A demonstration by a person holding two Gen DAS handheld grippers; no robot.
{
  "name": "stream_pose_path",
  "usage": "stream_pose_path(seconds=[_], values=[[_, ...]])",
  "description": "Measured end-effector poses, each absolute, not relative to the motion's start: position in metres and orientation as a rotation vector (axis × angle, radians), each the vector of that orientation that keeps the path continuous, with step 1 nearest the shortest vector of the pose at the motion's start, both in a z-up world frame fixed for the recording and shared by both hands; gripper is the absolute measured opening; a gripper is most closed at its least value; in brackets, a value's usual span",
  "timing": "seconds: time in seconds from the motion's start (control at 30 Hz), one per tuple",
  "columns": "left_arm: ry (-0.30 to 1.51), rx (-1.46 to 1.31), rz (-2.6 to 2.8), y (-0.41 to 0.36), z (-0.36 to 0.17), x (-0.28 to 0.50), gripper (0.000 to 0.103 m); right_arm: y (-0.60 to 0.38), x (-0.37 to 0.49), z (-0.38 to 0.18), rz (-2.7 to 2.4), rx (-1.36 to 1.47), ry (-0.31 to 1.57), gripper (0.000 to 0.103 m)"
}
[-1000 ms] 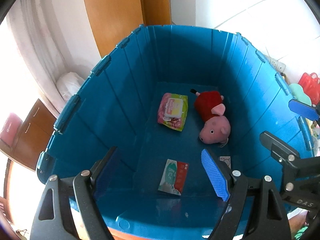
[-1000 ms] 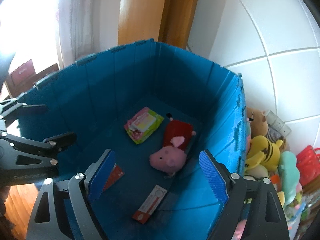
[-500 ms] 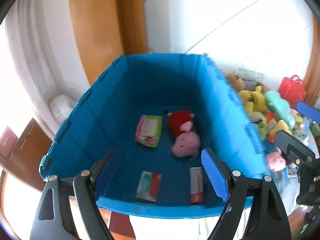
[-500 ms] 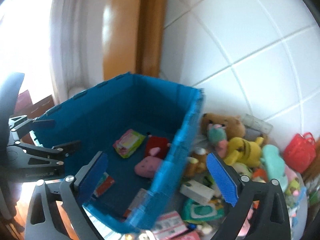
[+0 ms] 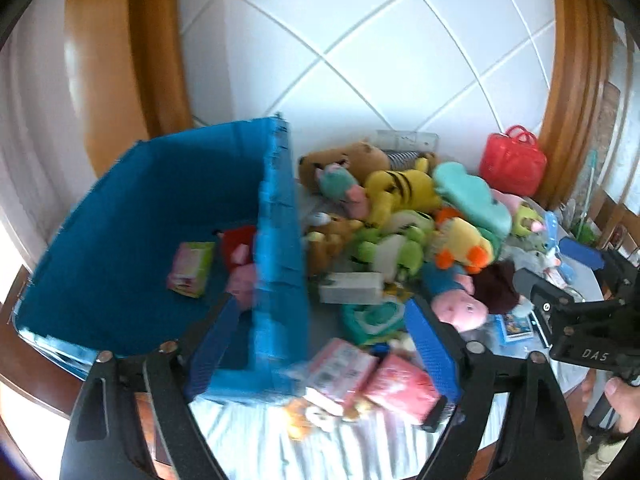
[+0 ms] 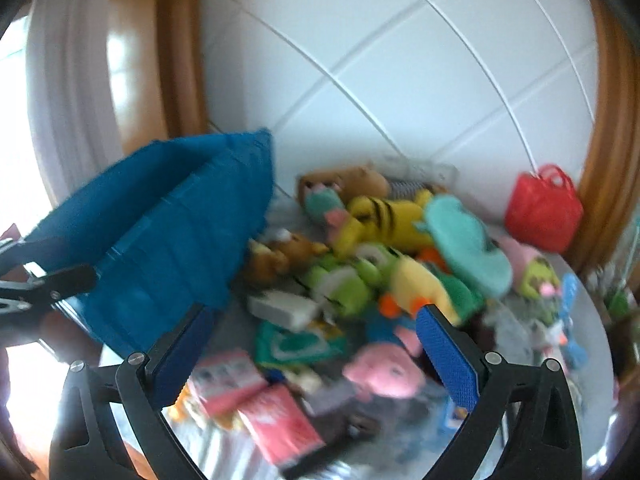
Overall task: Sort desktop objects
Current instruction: 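Move both tools back toward the table pile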
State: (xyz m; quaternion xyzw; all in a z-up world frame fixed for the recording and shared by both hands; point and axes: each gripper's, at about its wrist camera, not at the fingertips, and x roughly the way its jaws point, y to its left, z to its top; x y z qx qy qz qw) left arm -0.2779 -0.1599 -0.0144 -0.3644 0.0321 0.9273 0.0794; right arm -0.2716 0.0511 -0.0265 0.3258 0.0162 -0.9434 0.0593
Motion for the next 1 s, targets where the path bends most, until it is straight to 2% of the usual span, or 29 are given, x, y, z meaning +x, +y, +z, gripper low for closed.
stream_pose_path(seconds=[0.07,0.5,0.67,1.0], values=[[0.099,-1.109,2.769,-0.134,-0.026,-0.274,0.102,0.082,-0.265,-0.041,-2.851,1.040,0.022,0.102],[0.169,-1.389,2.604,-0.033,-0.134,-0.266,0.102,0.222,-0.242,-0.132,-2.821,1.345,-0.150,0.102],[0.191,-1.386,2.555,-0.015,-0.146,-0.281,0.102,0.258,-0.243,-0.153,-2.869,1.454,-0.221,0.102],[0.229,-1.388,2.467,0.018,-0.170,-0.319,0.102,0.304,-0.253,-0.158,-2.956,1.528,-0.317,0.102]])
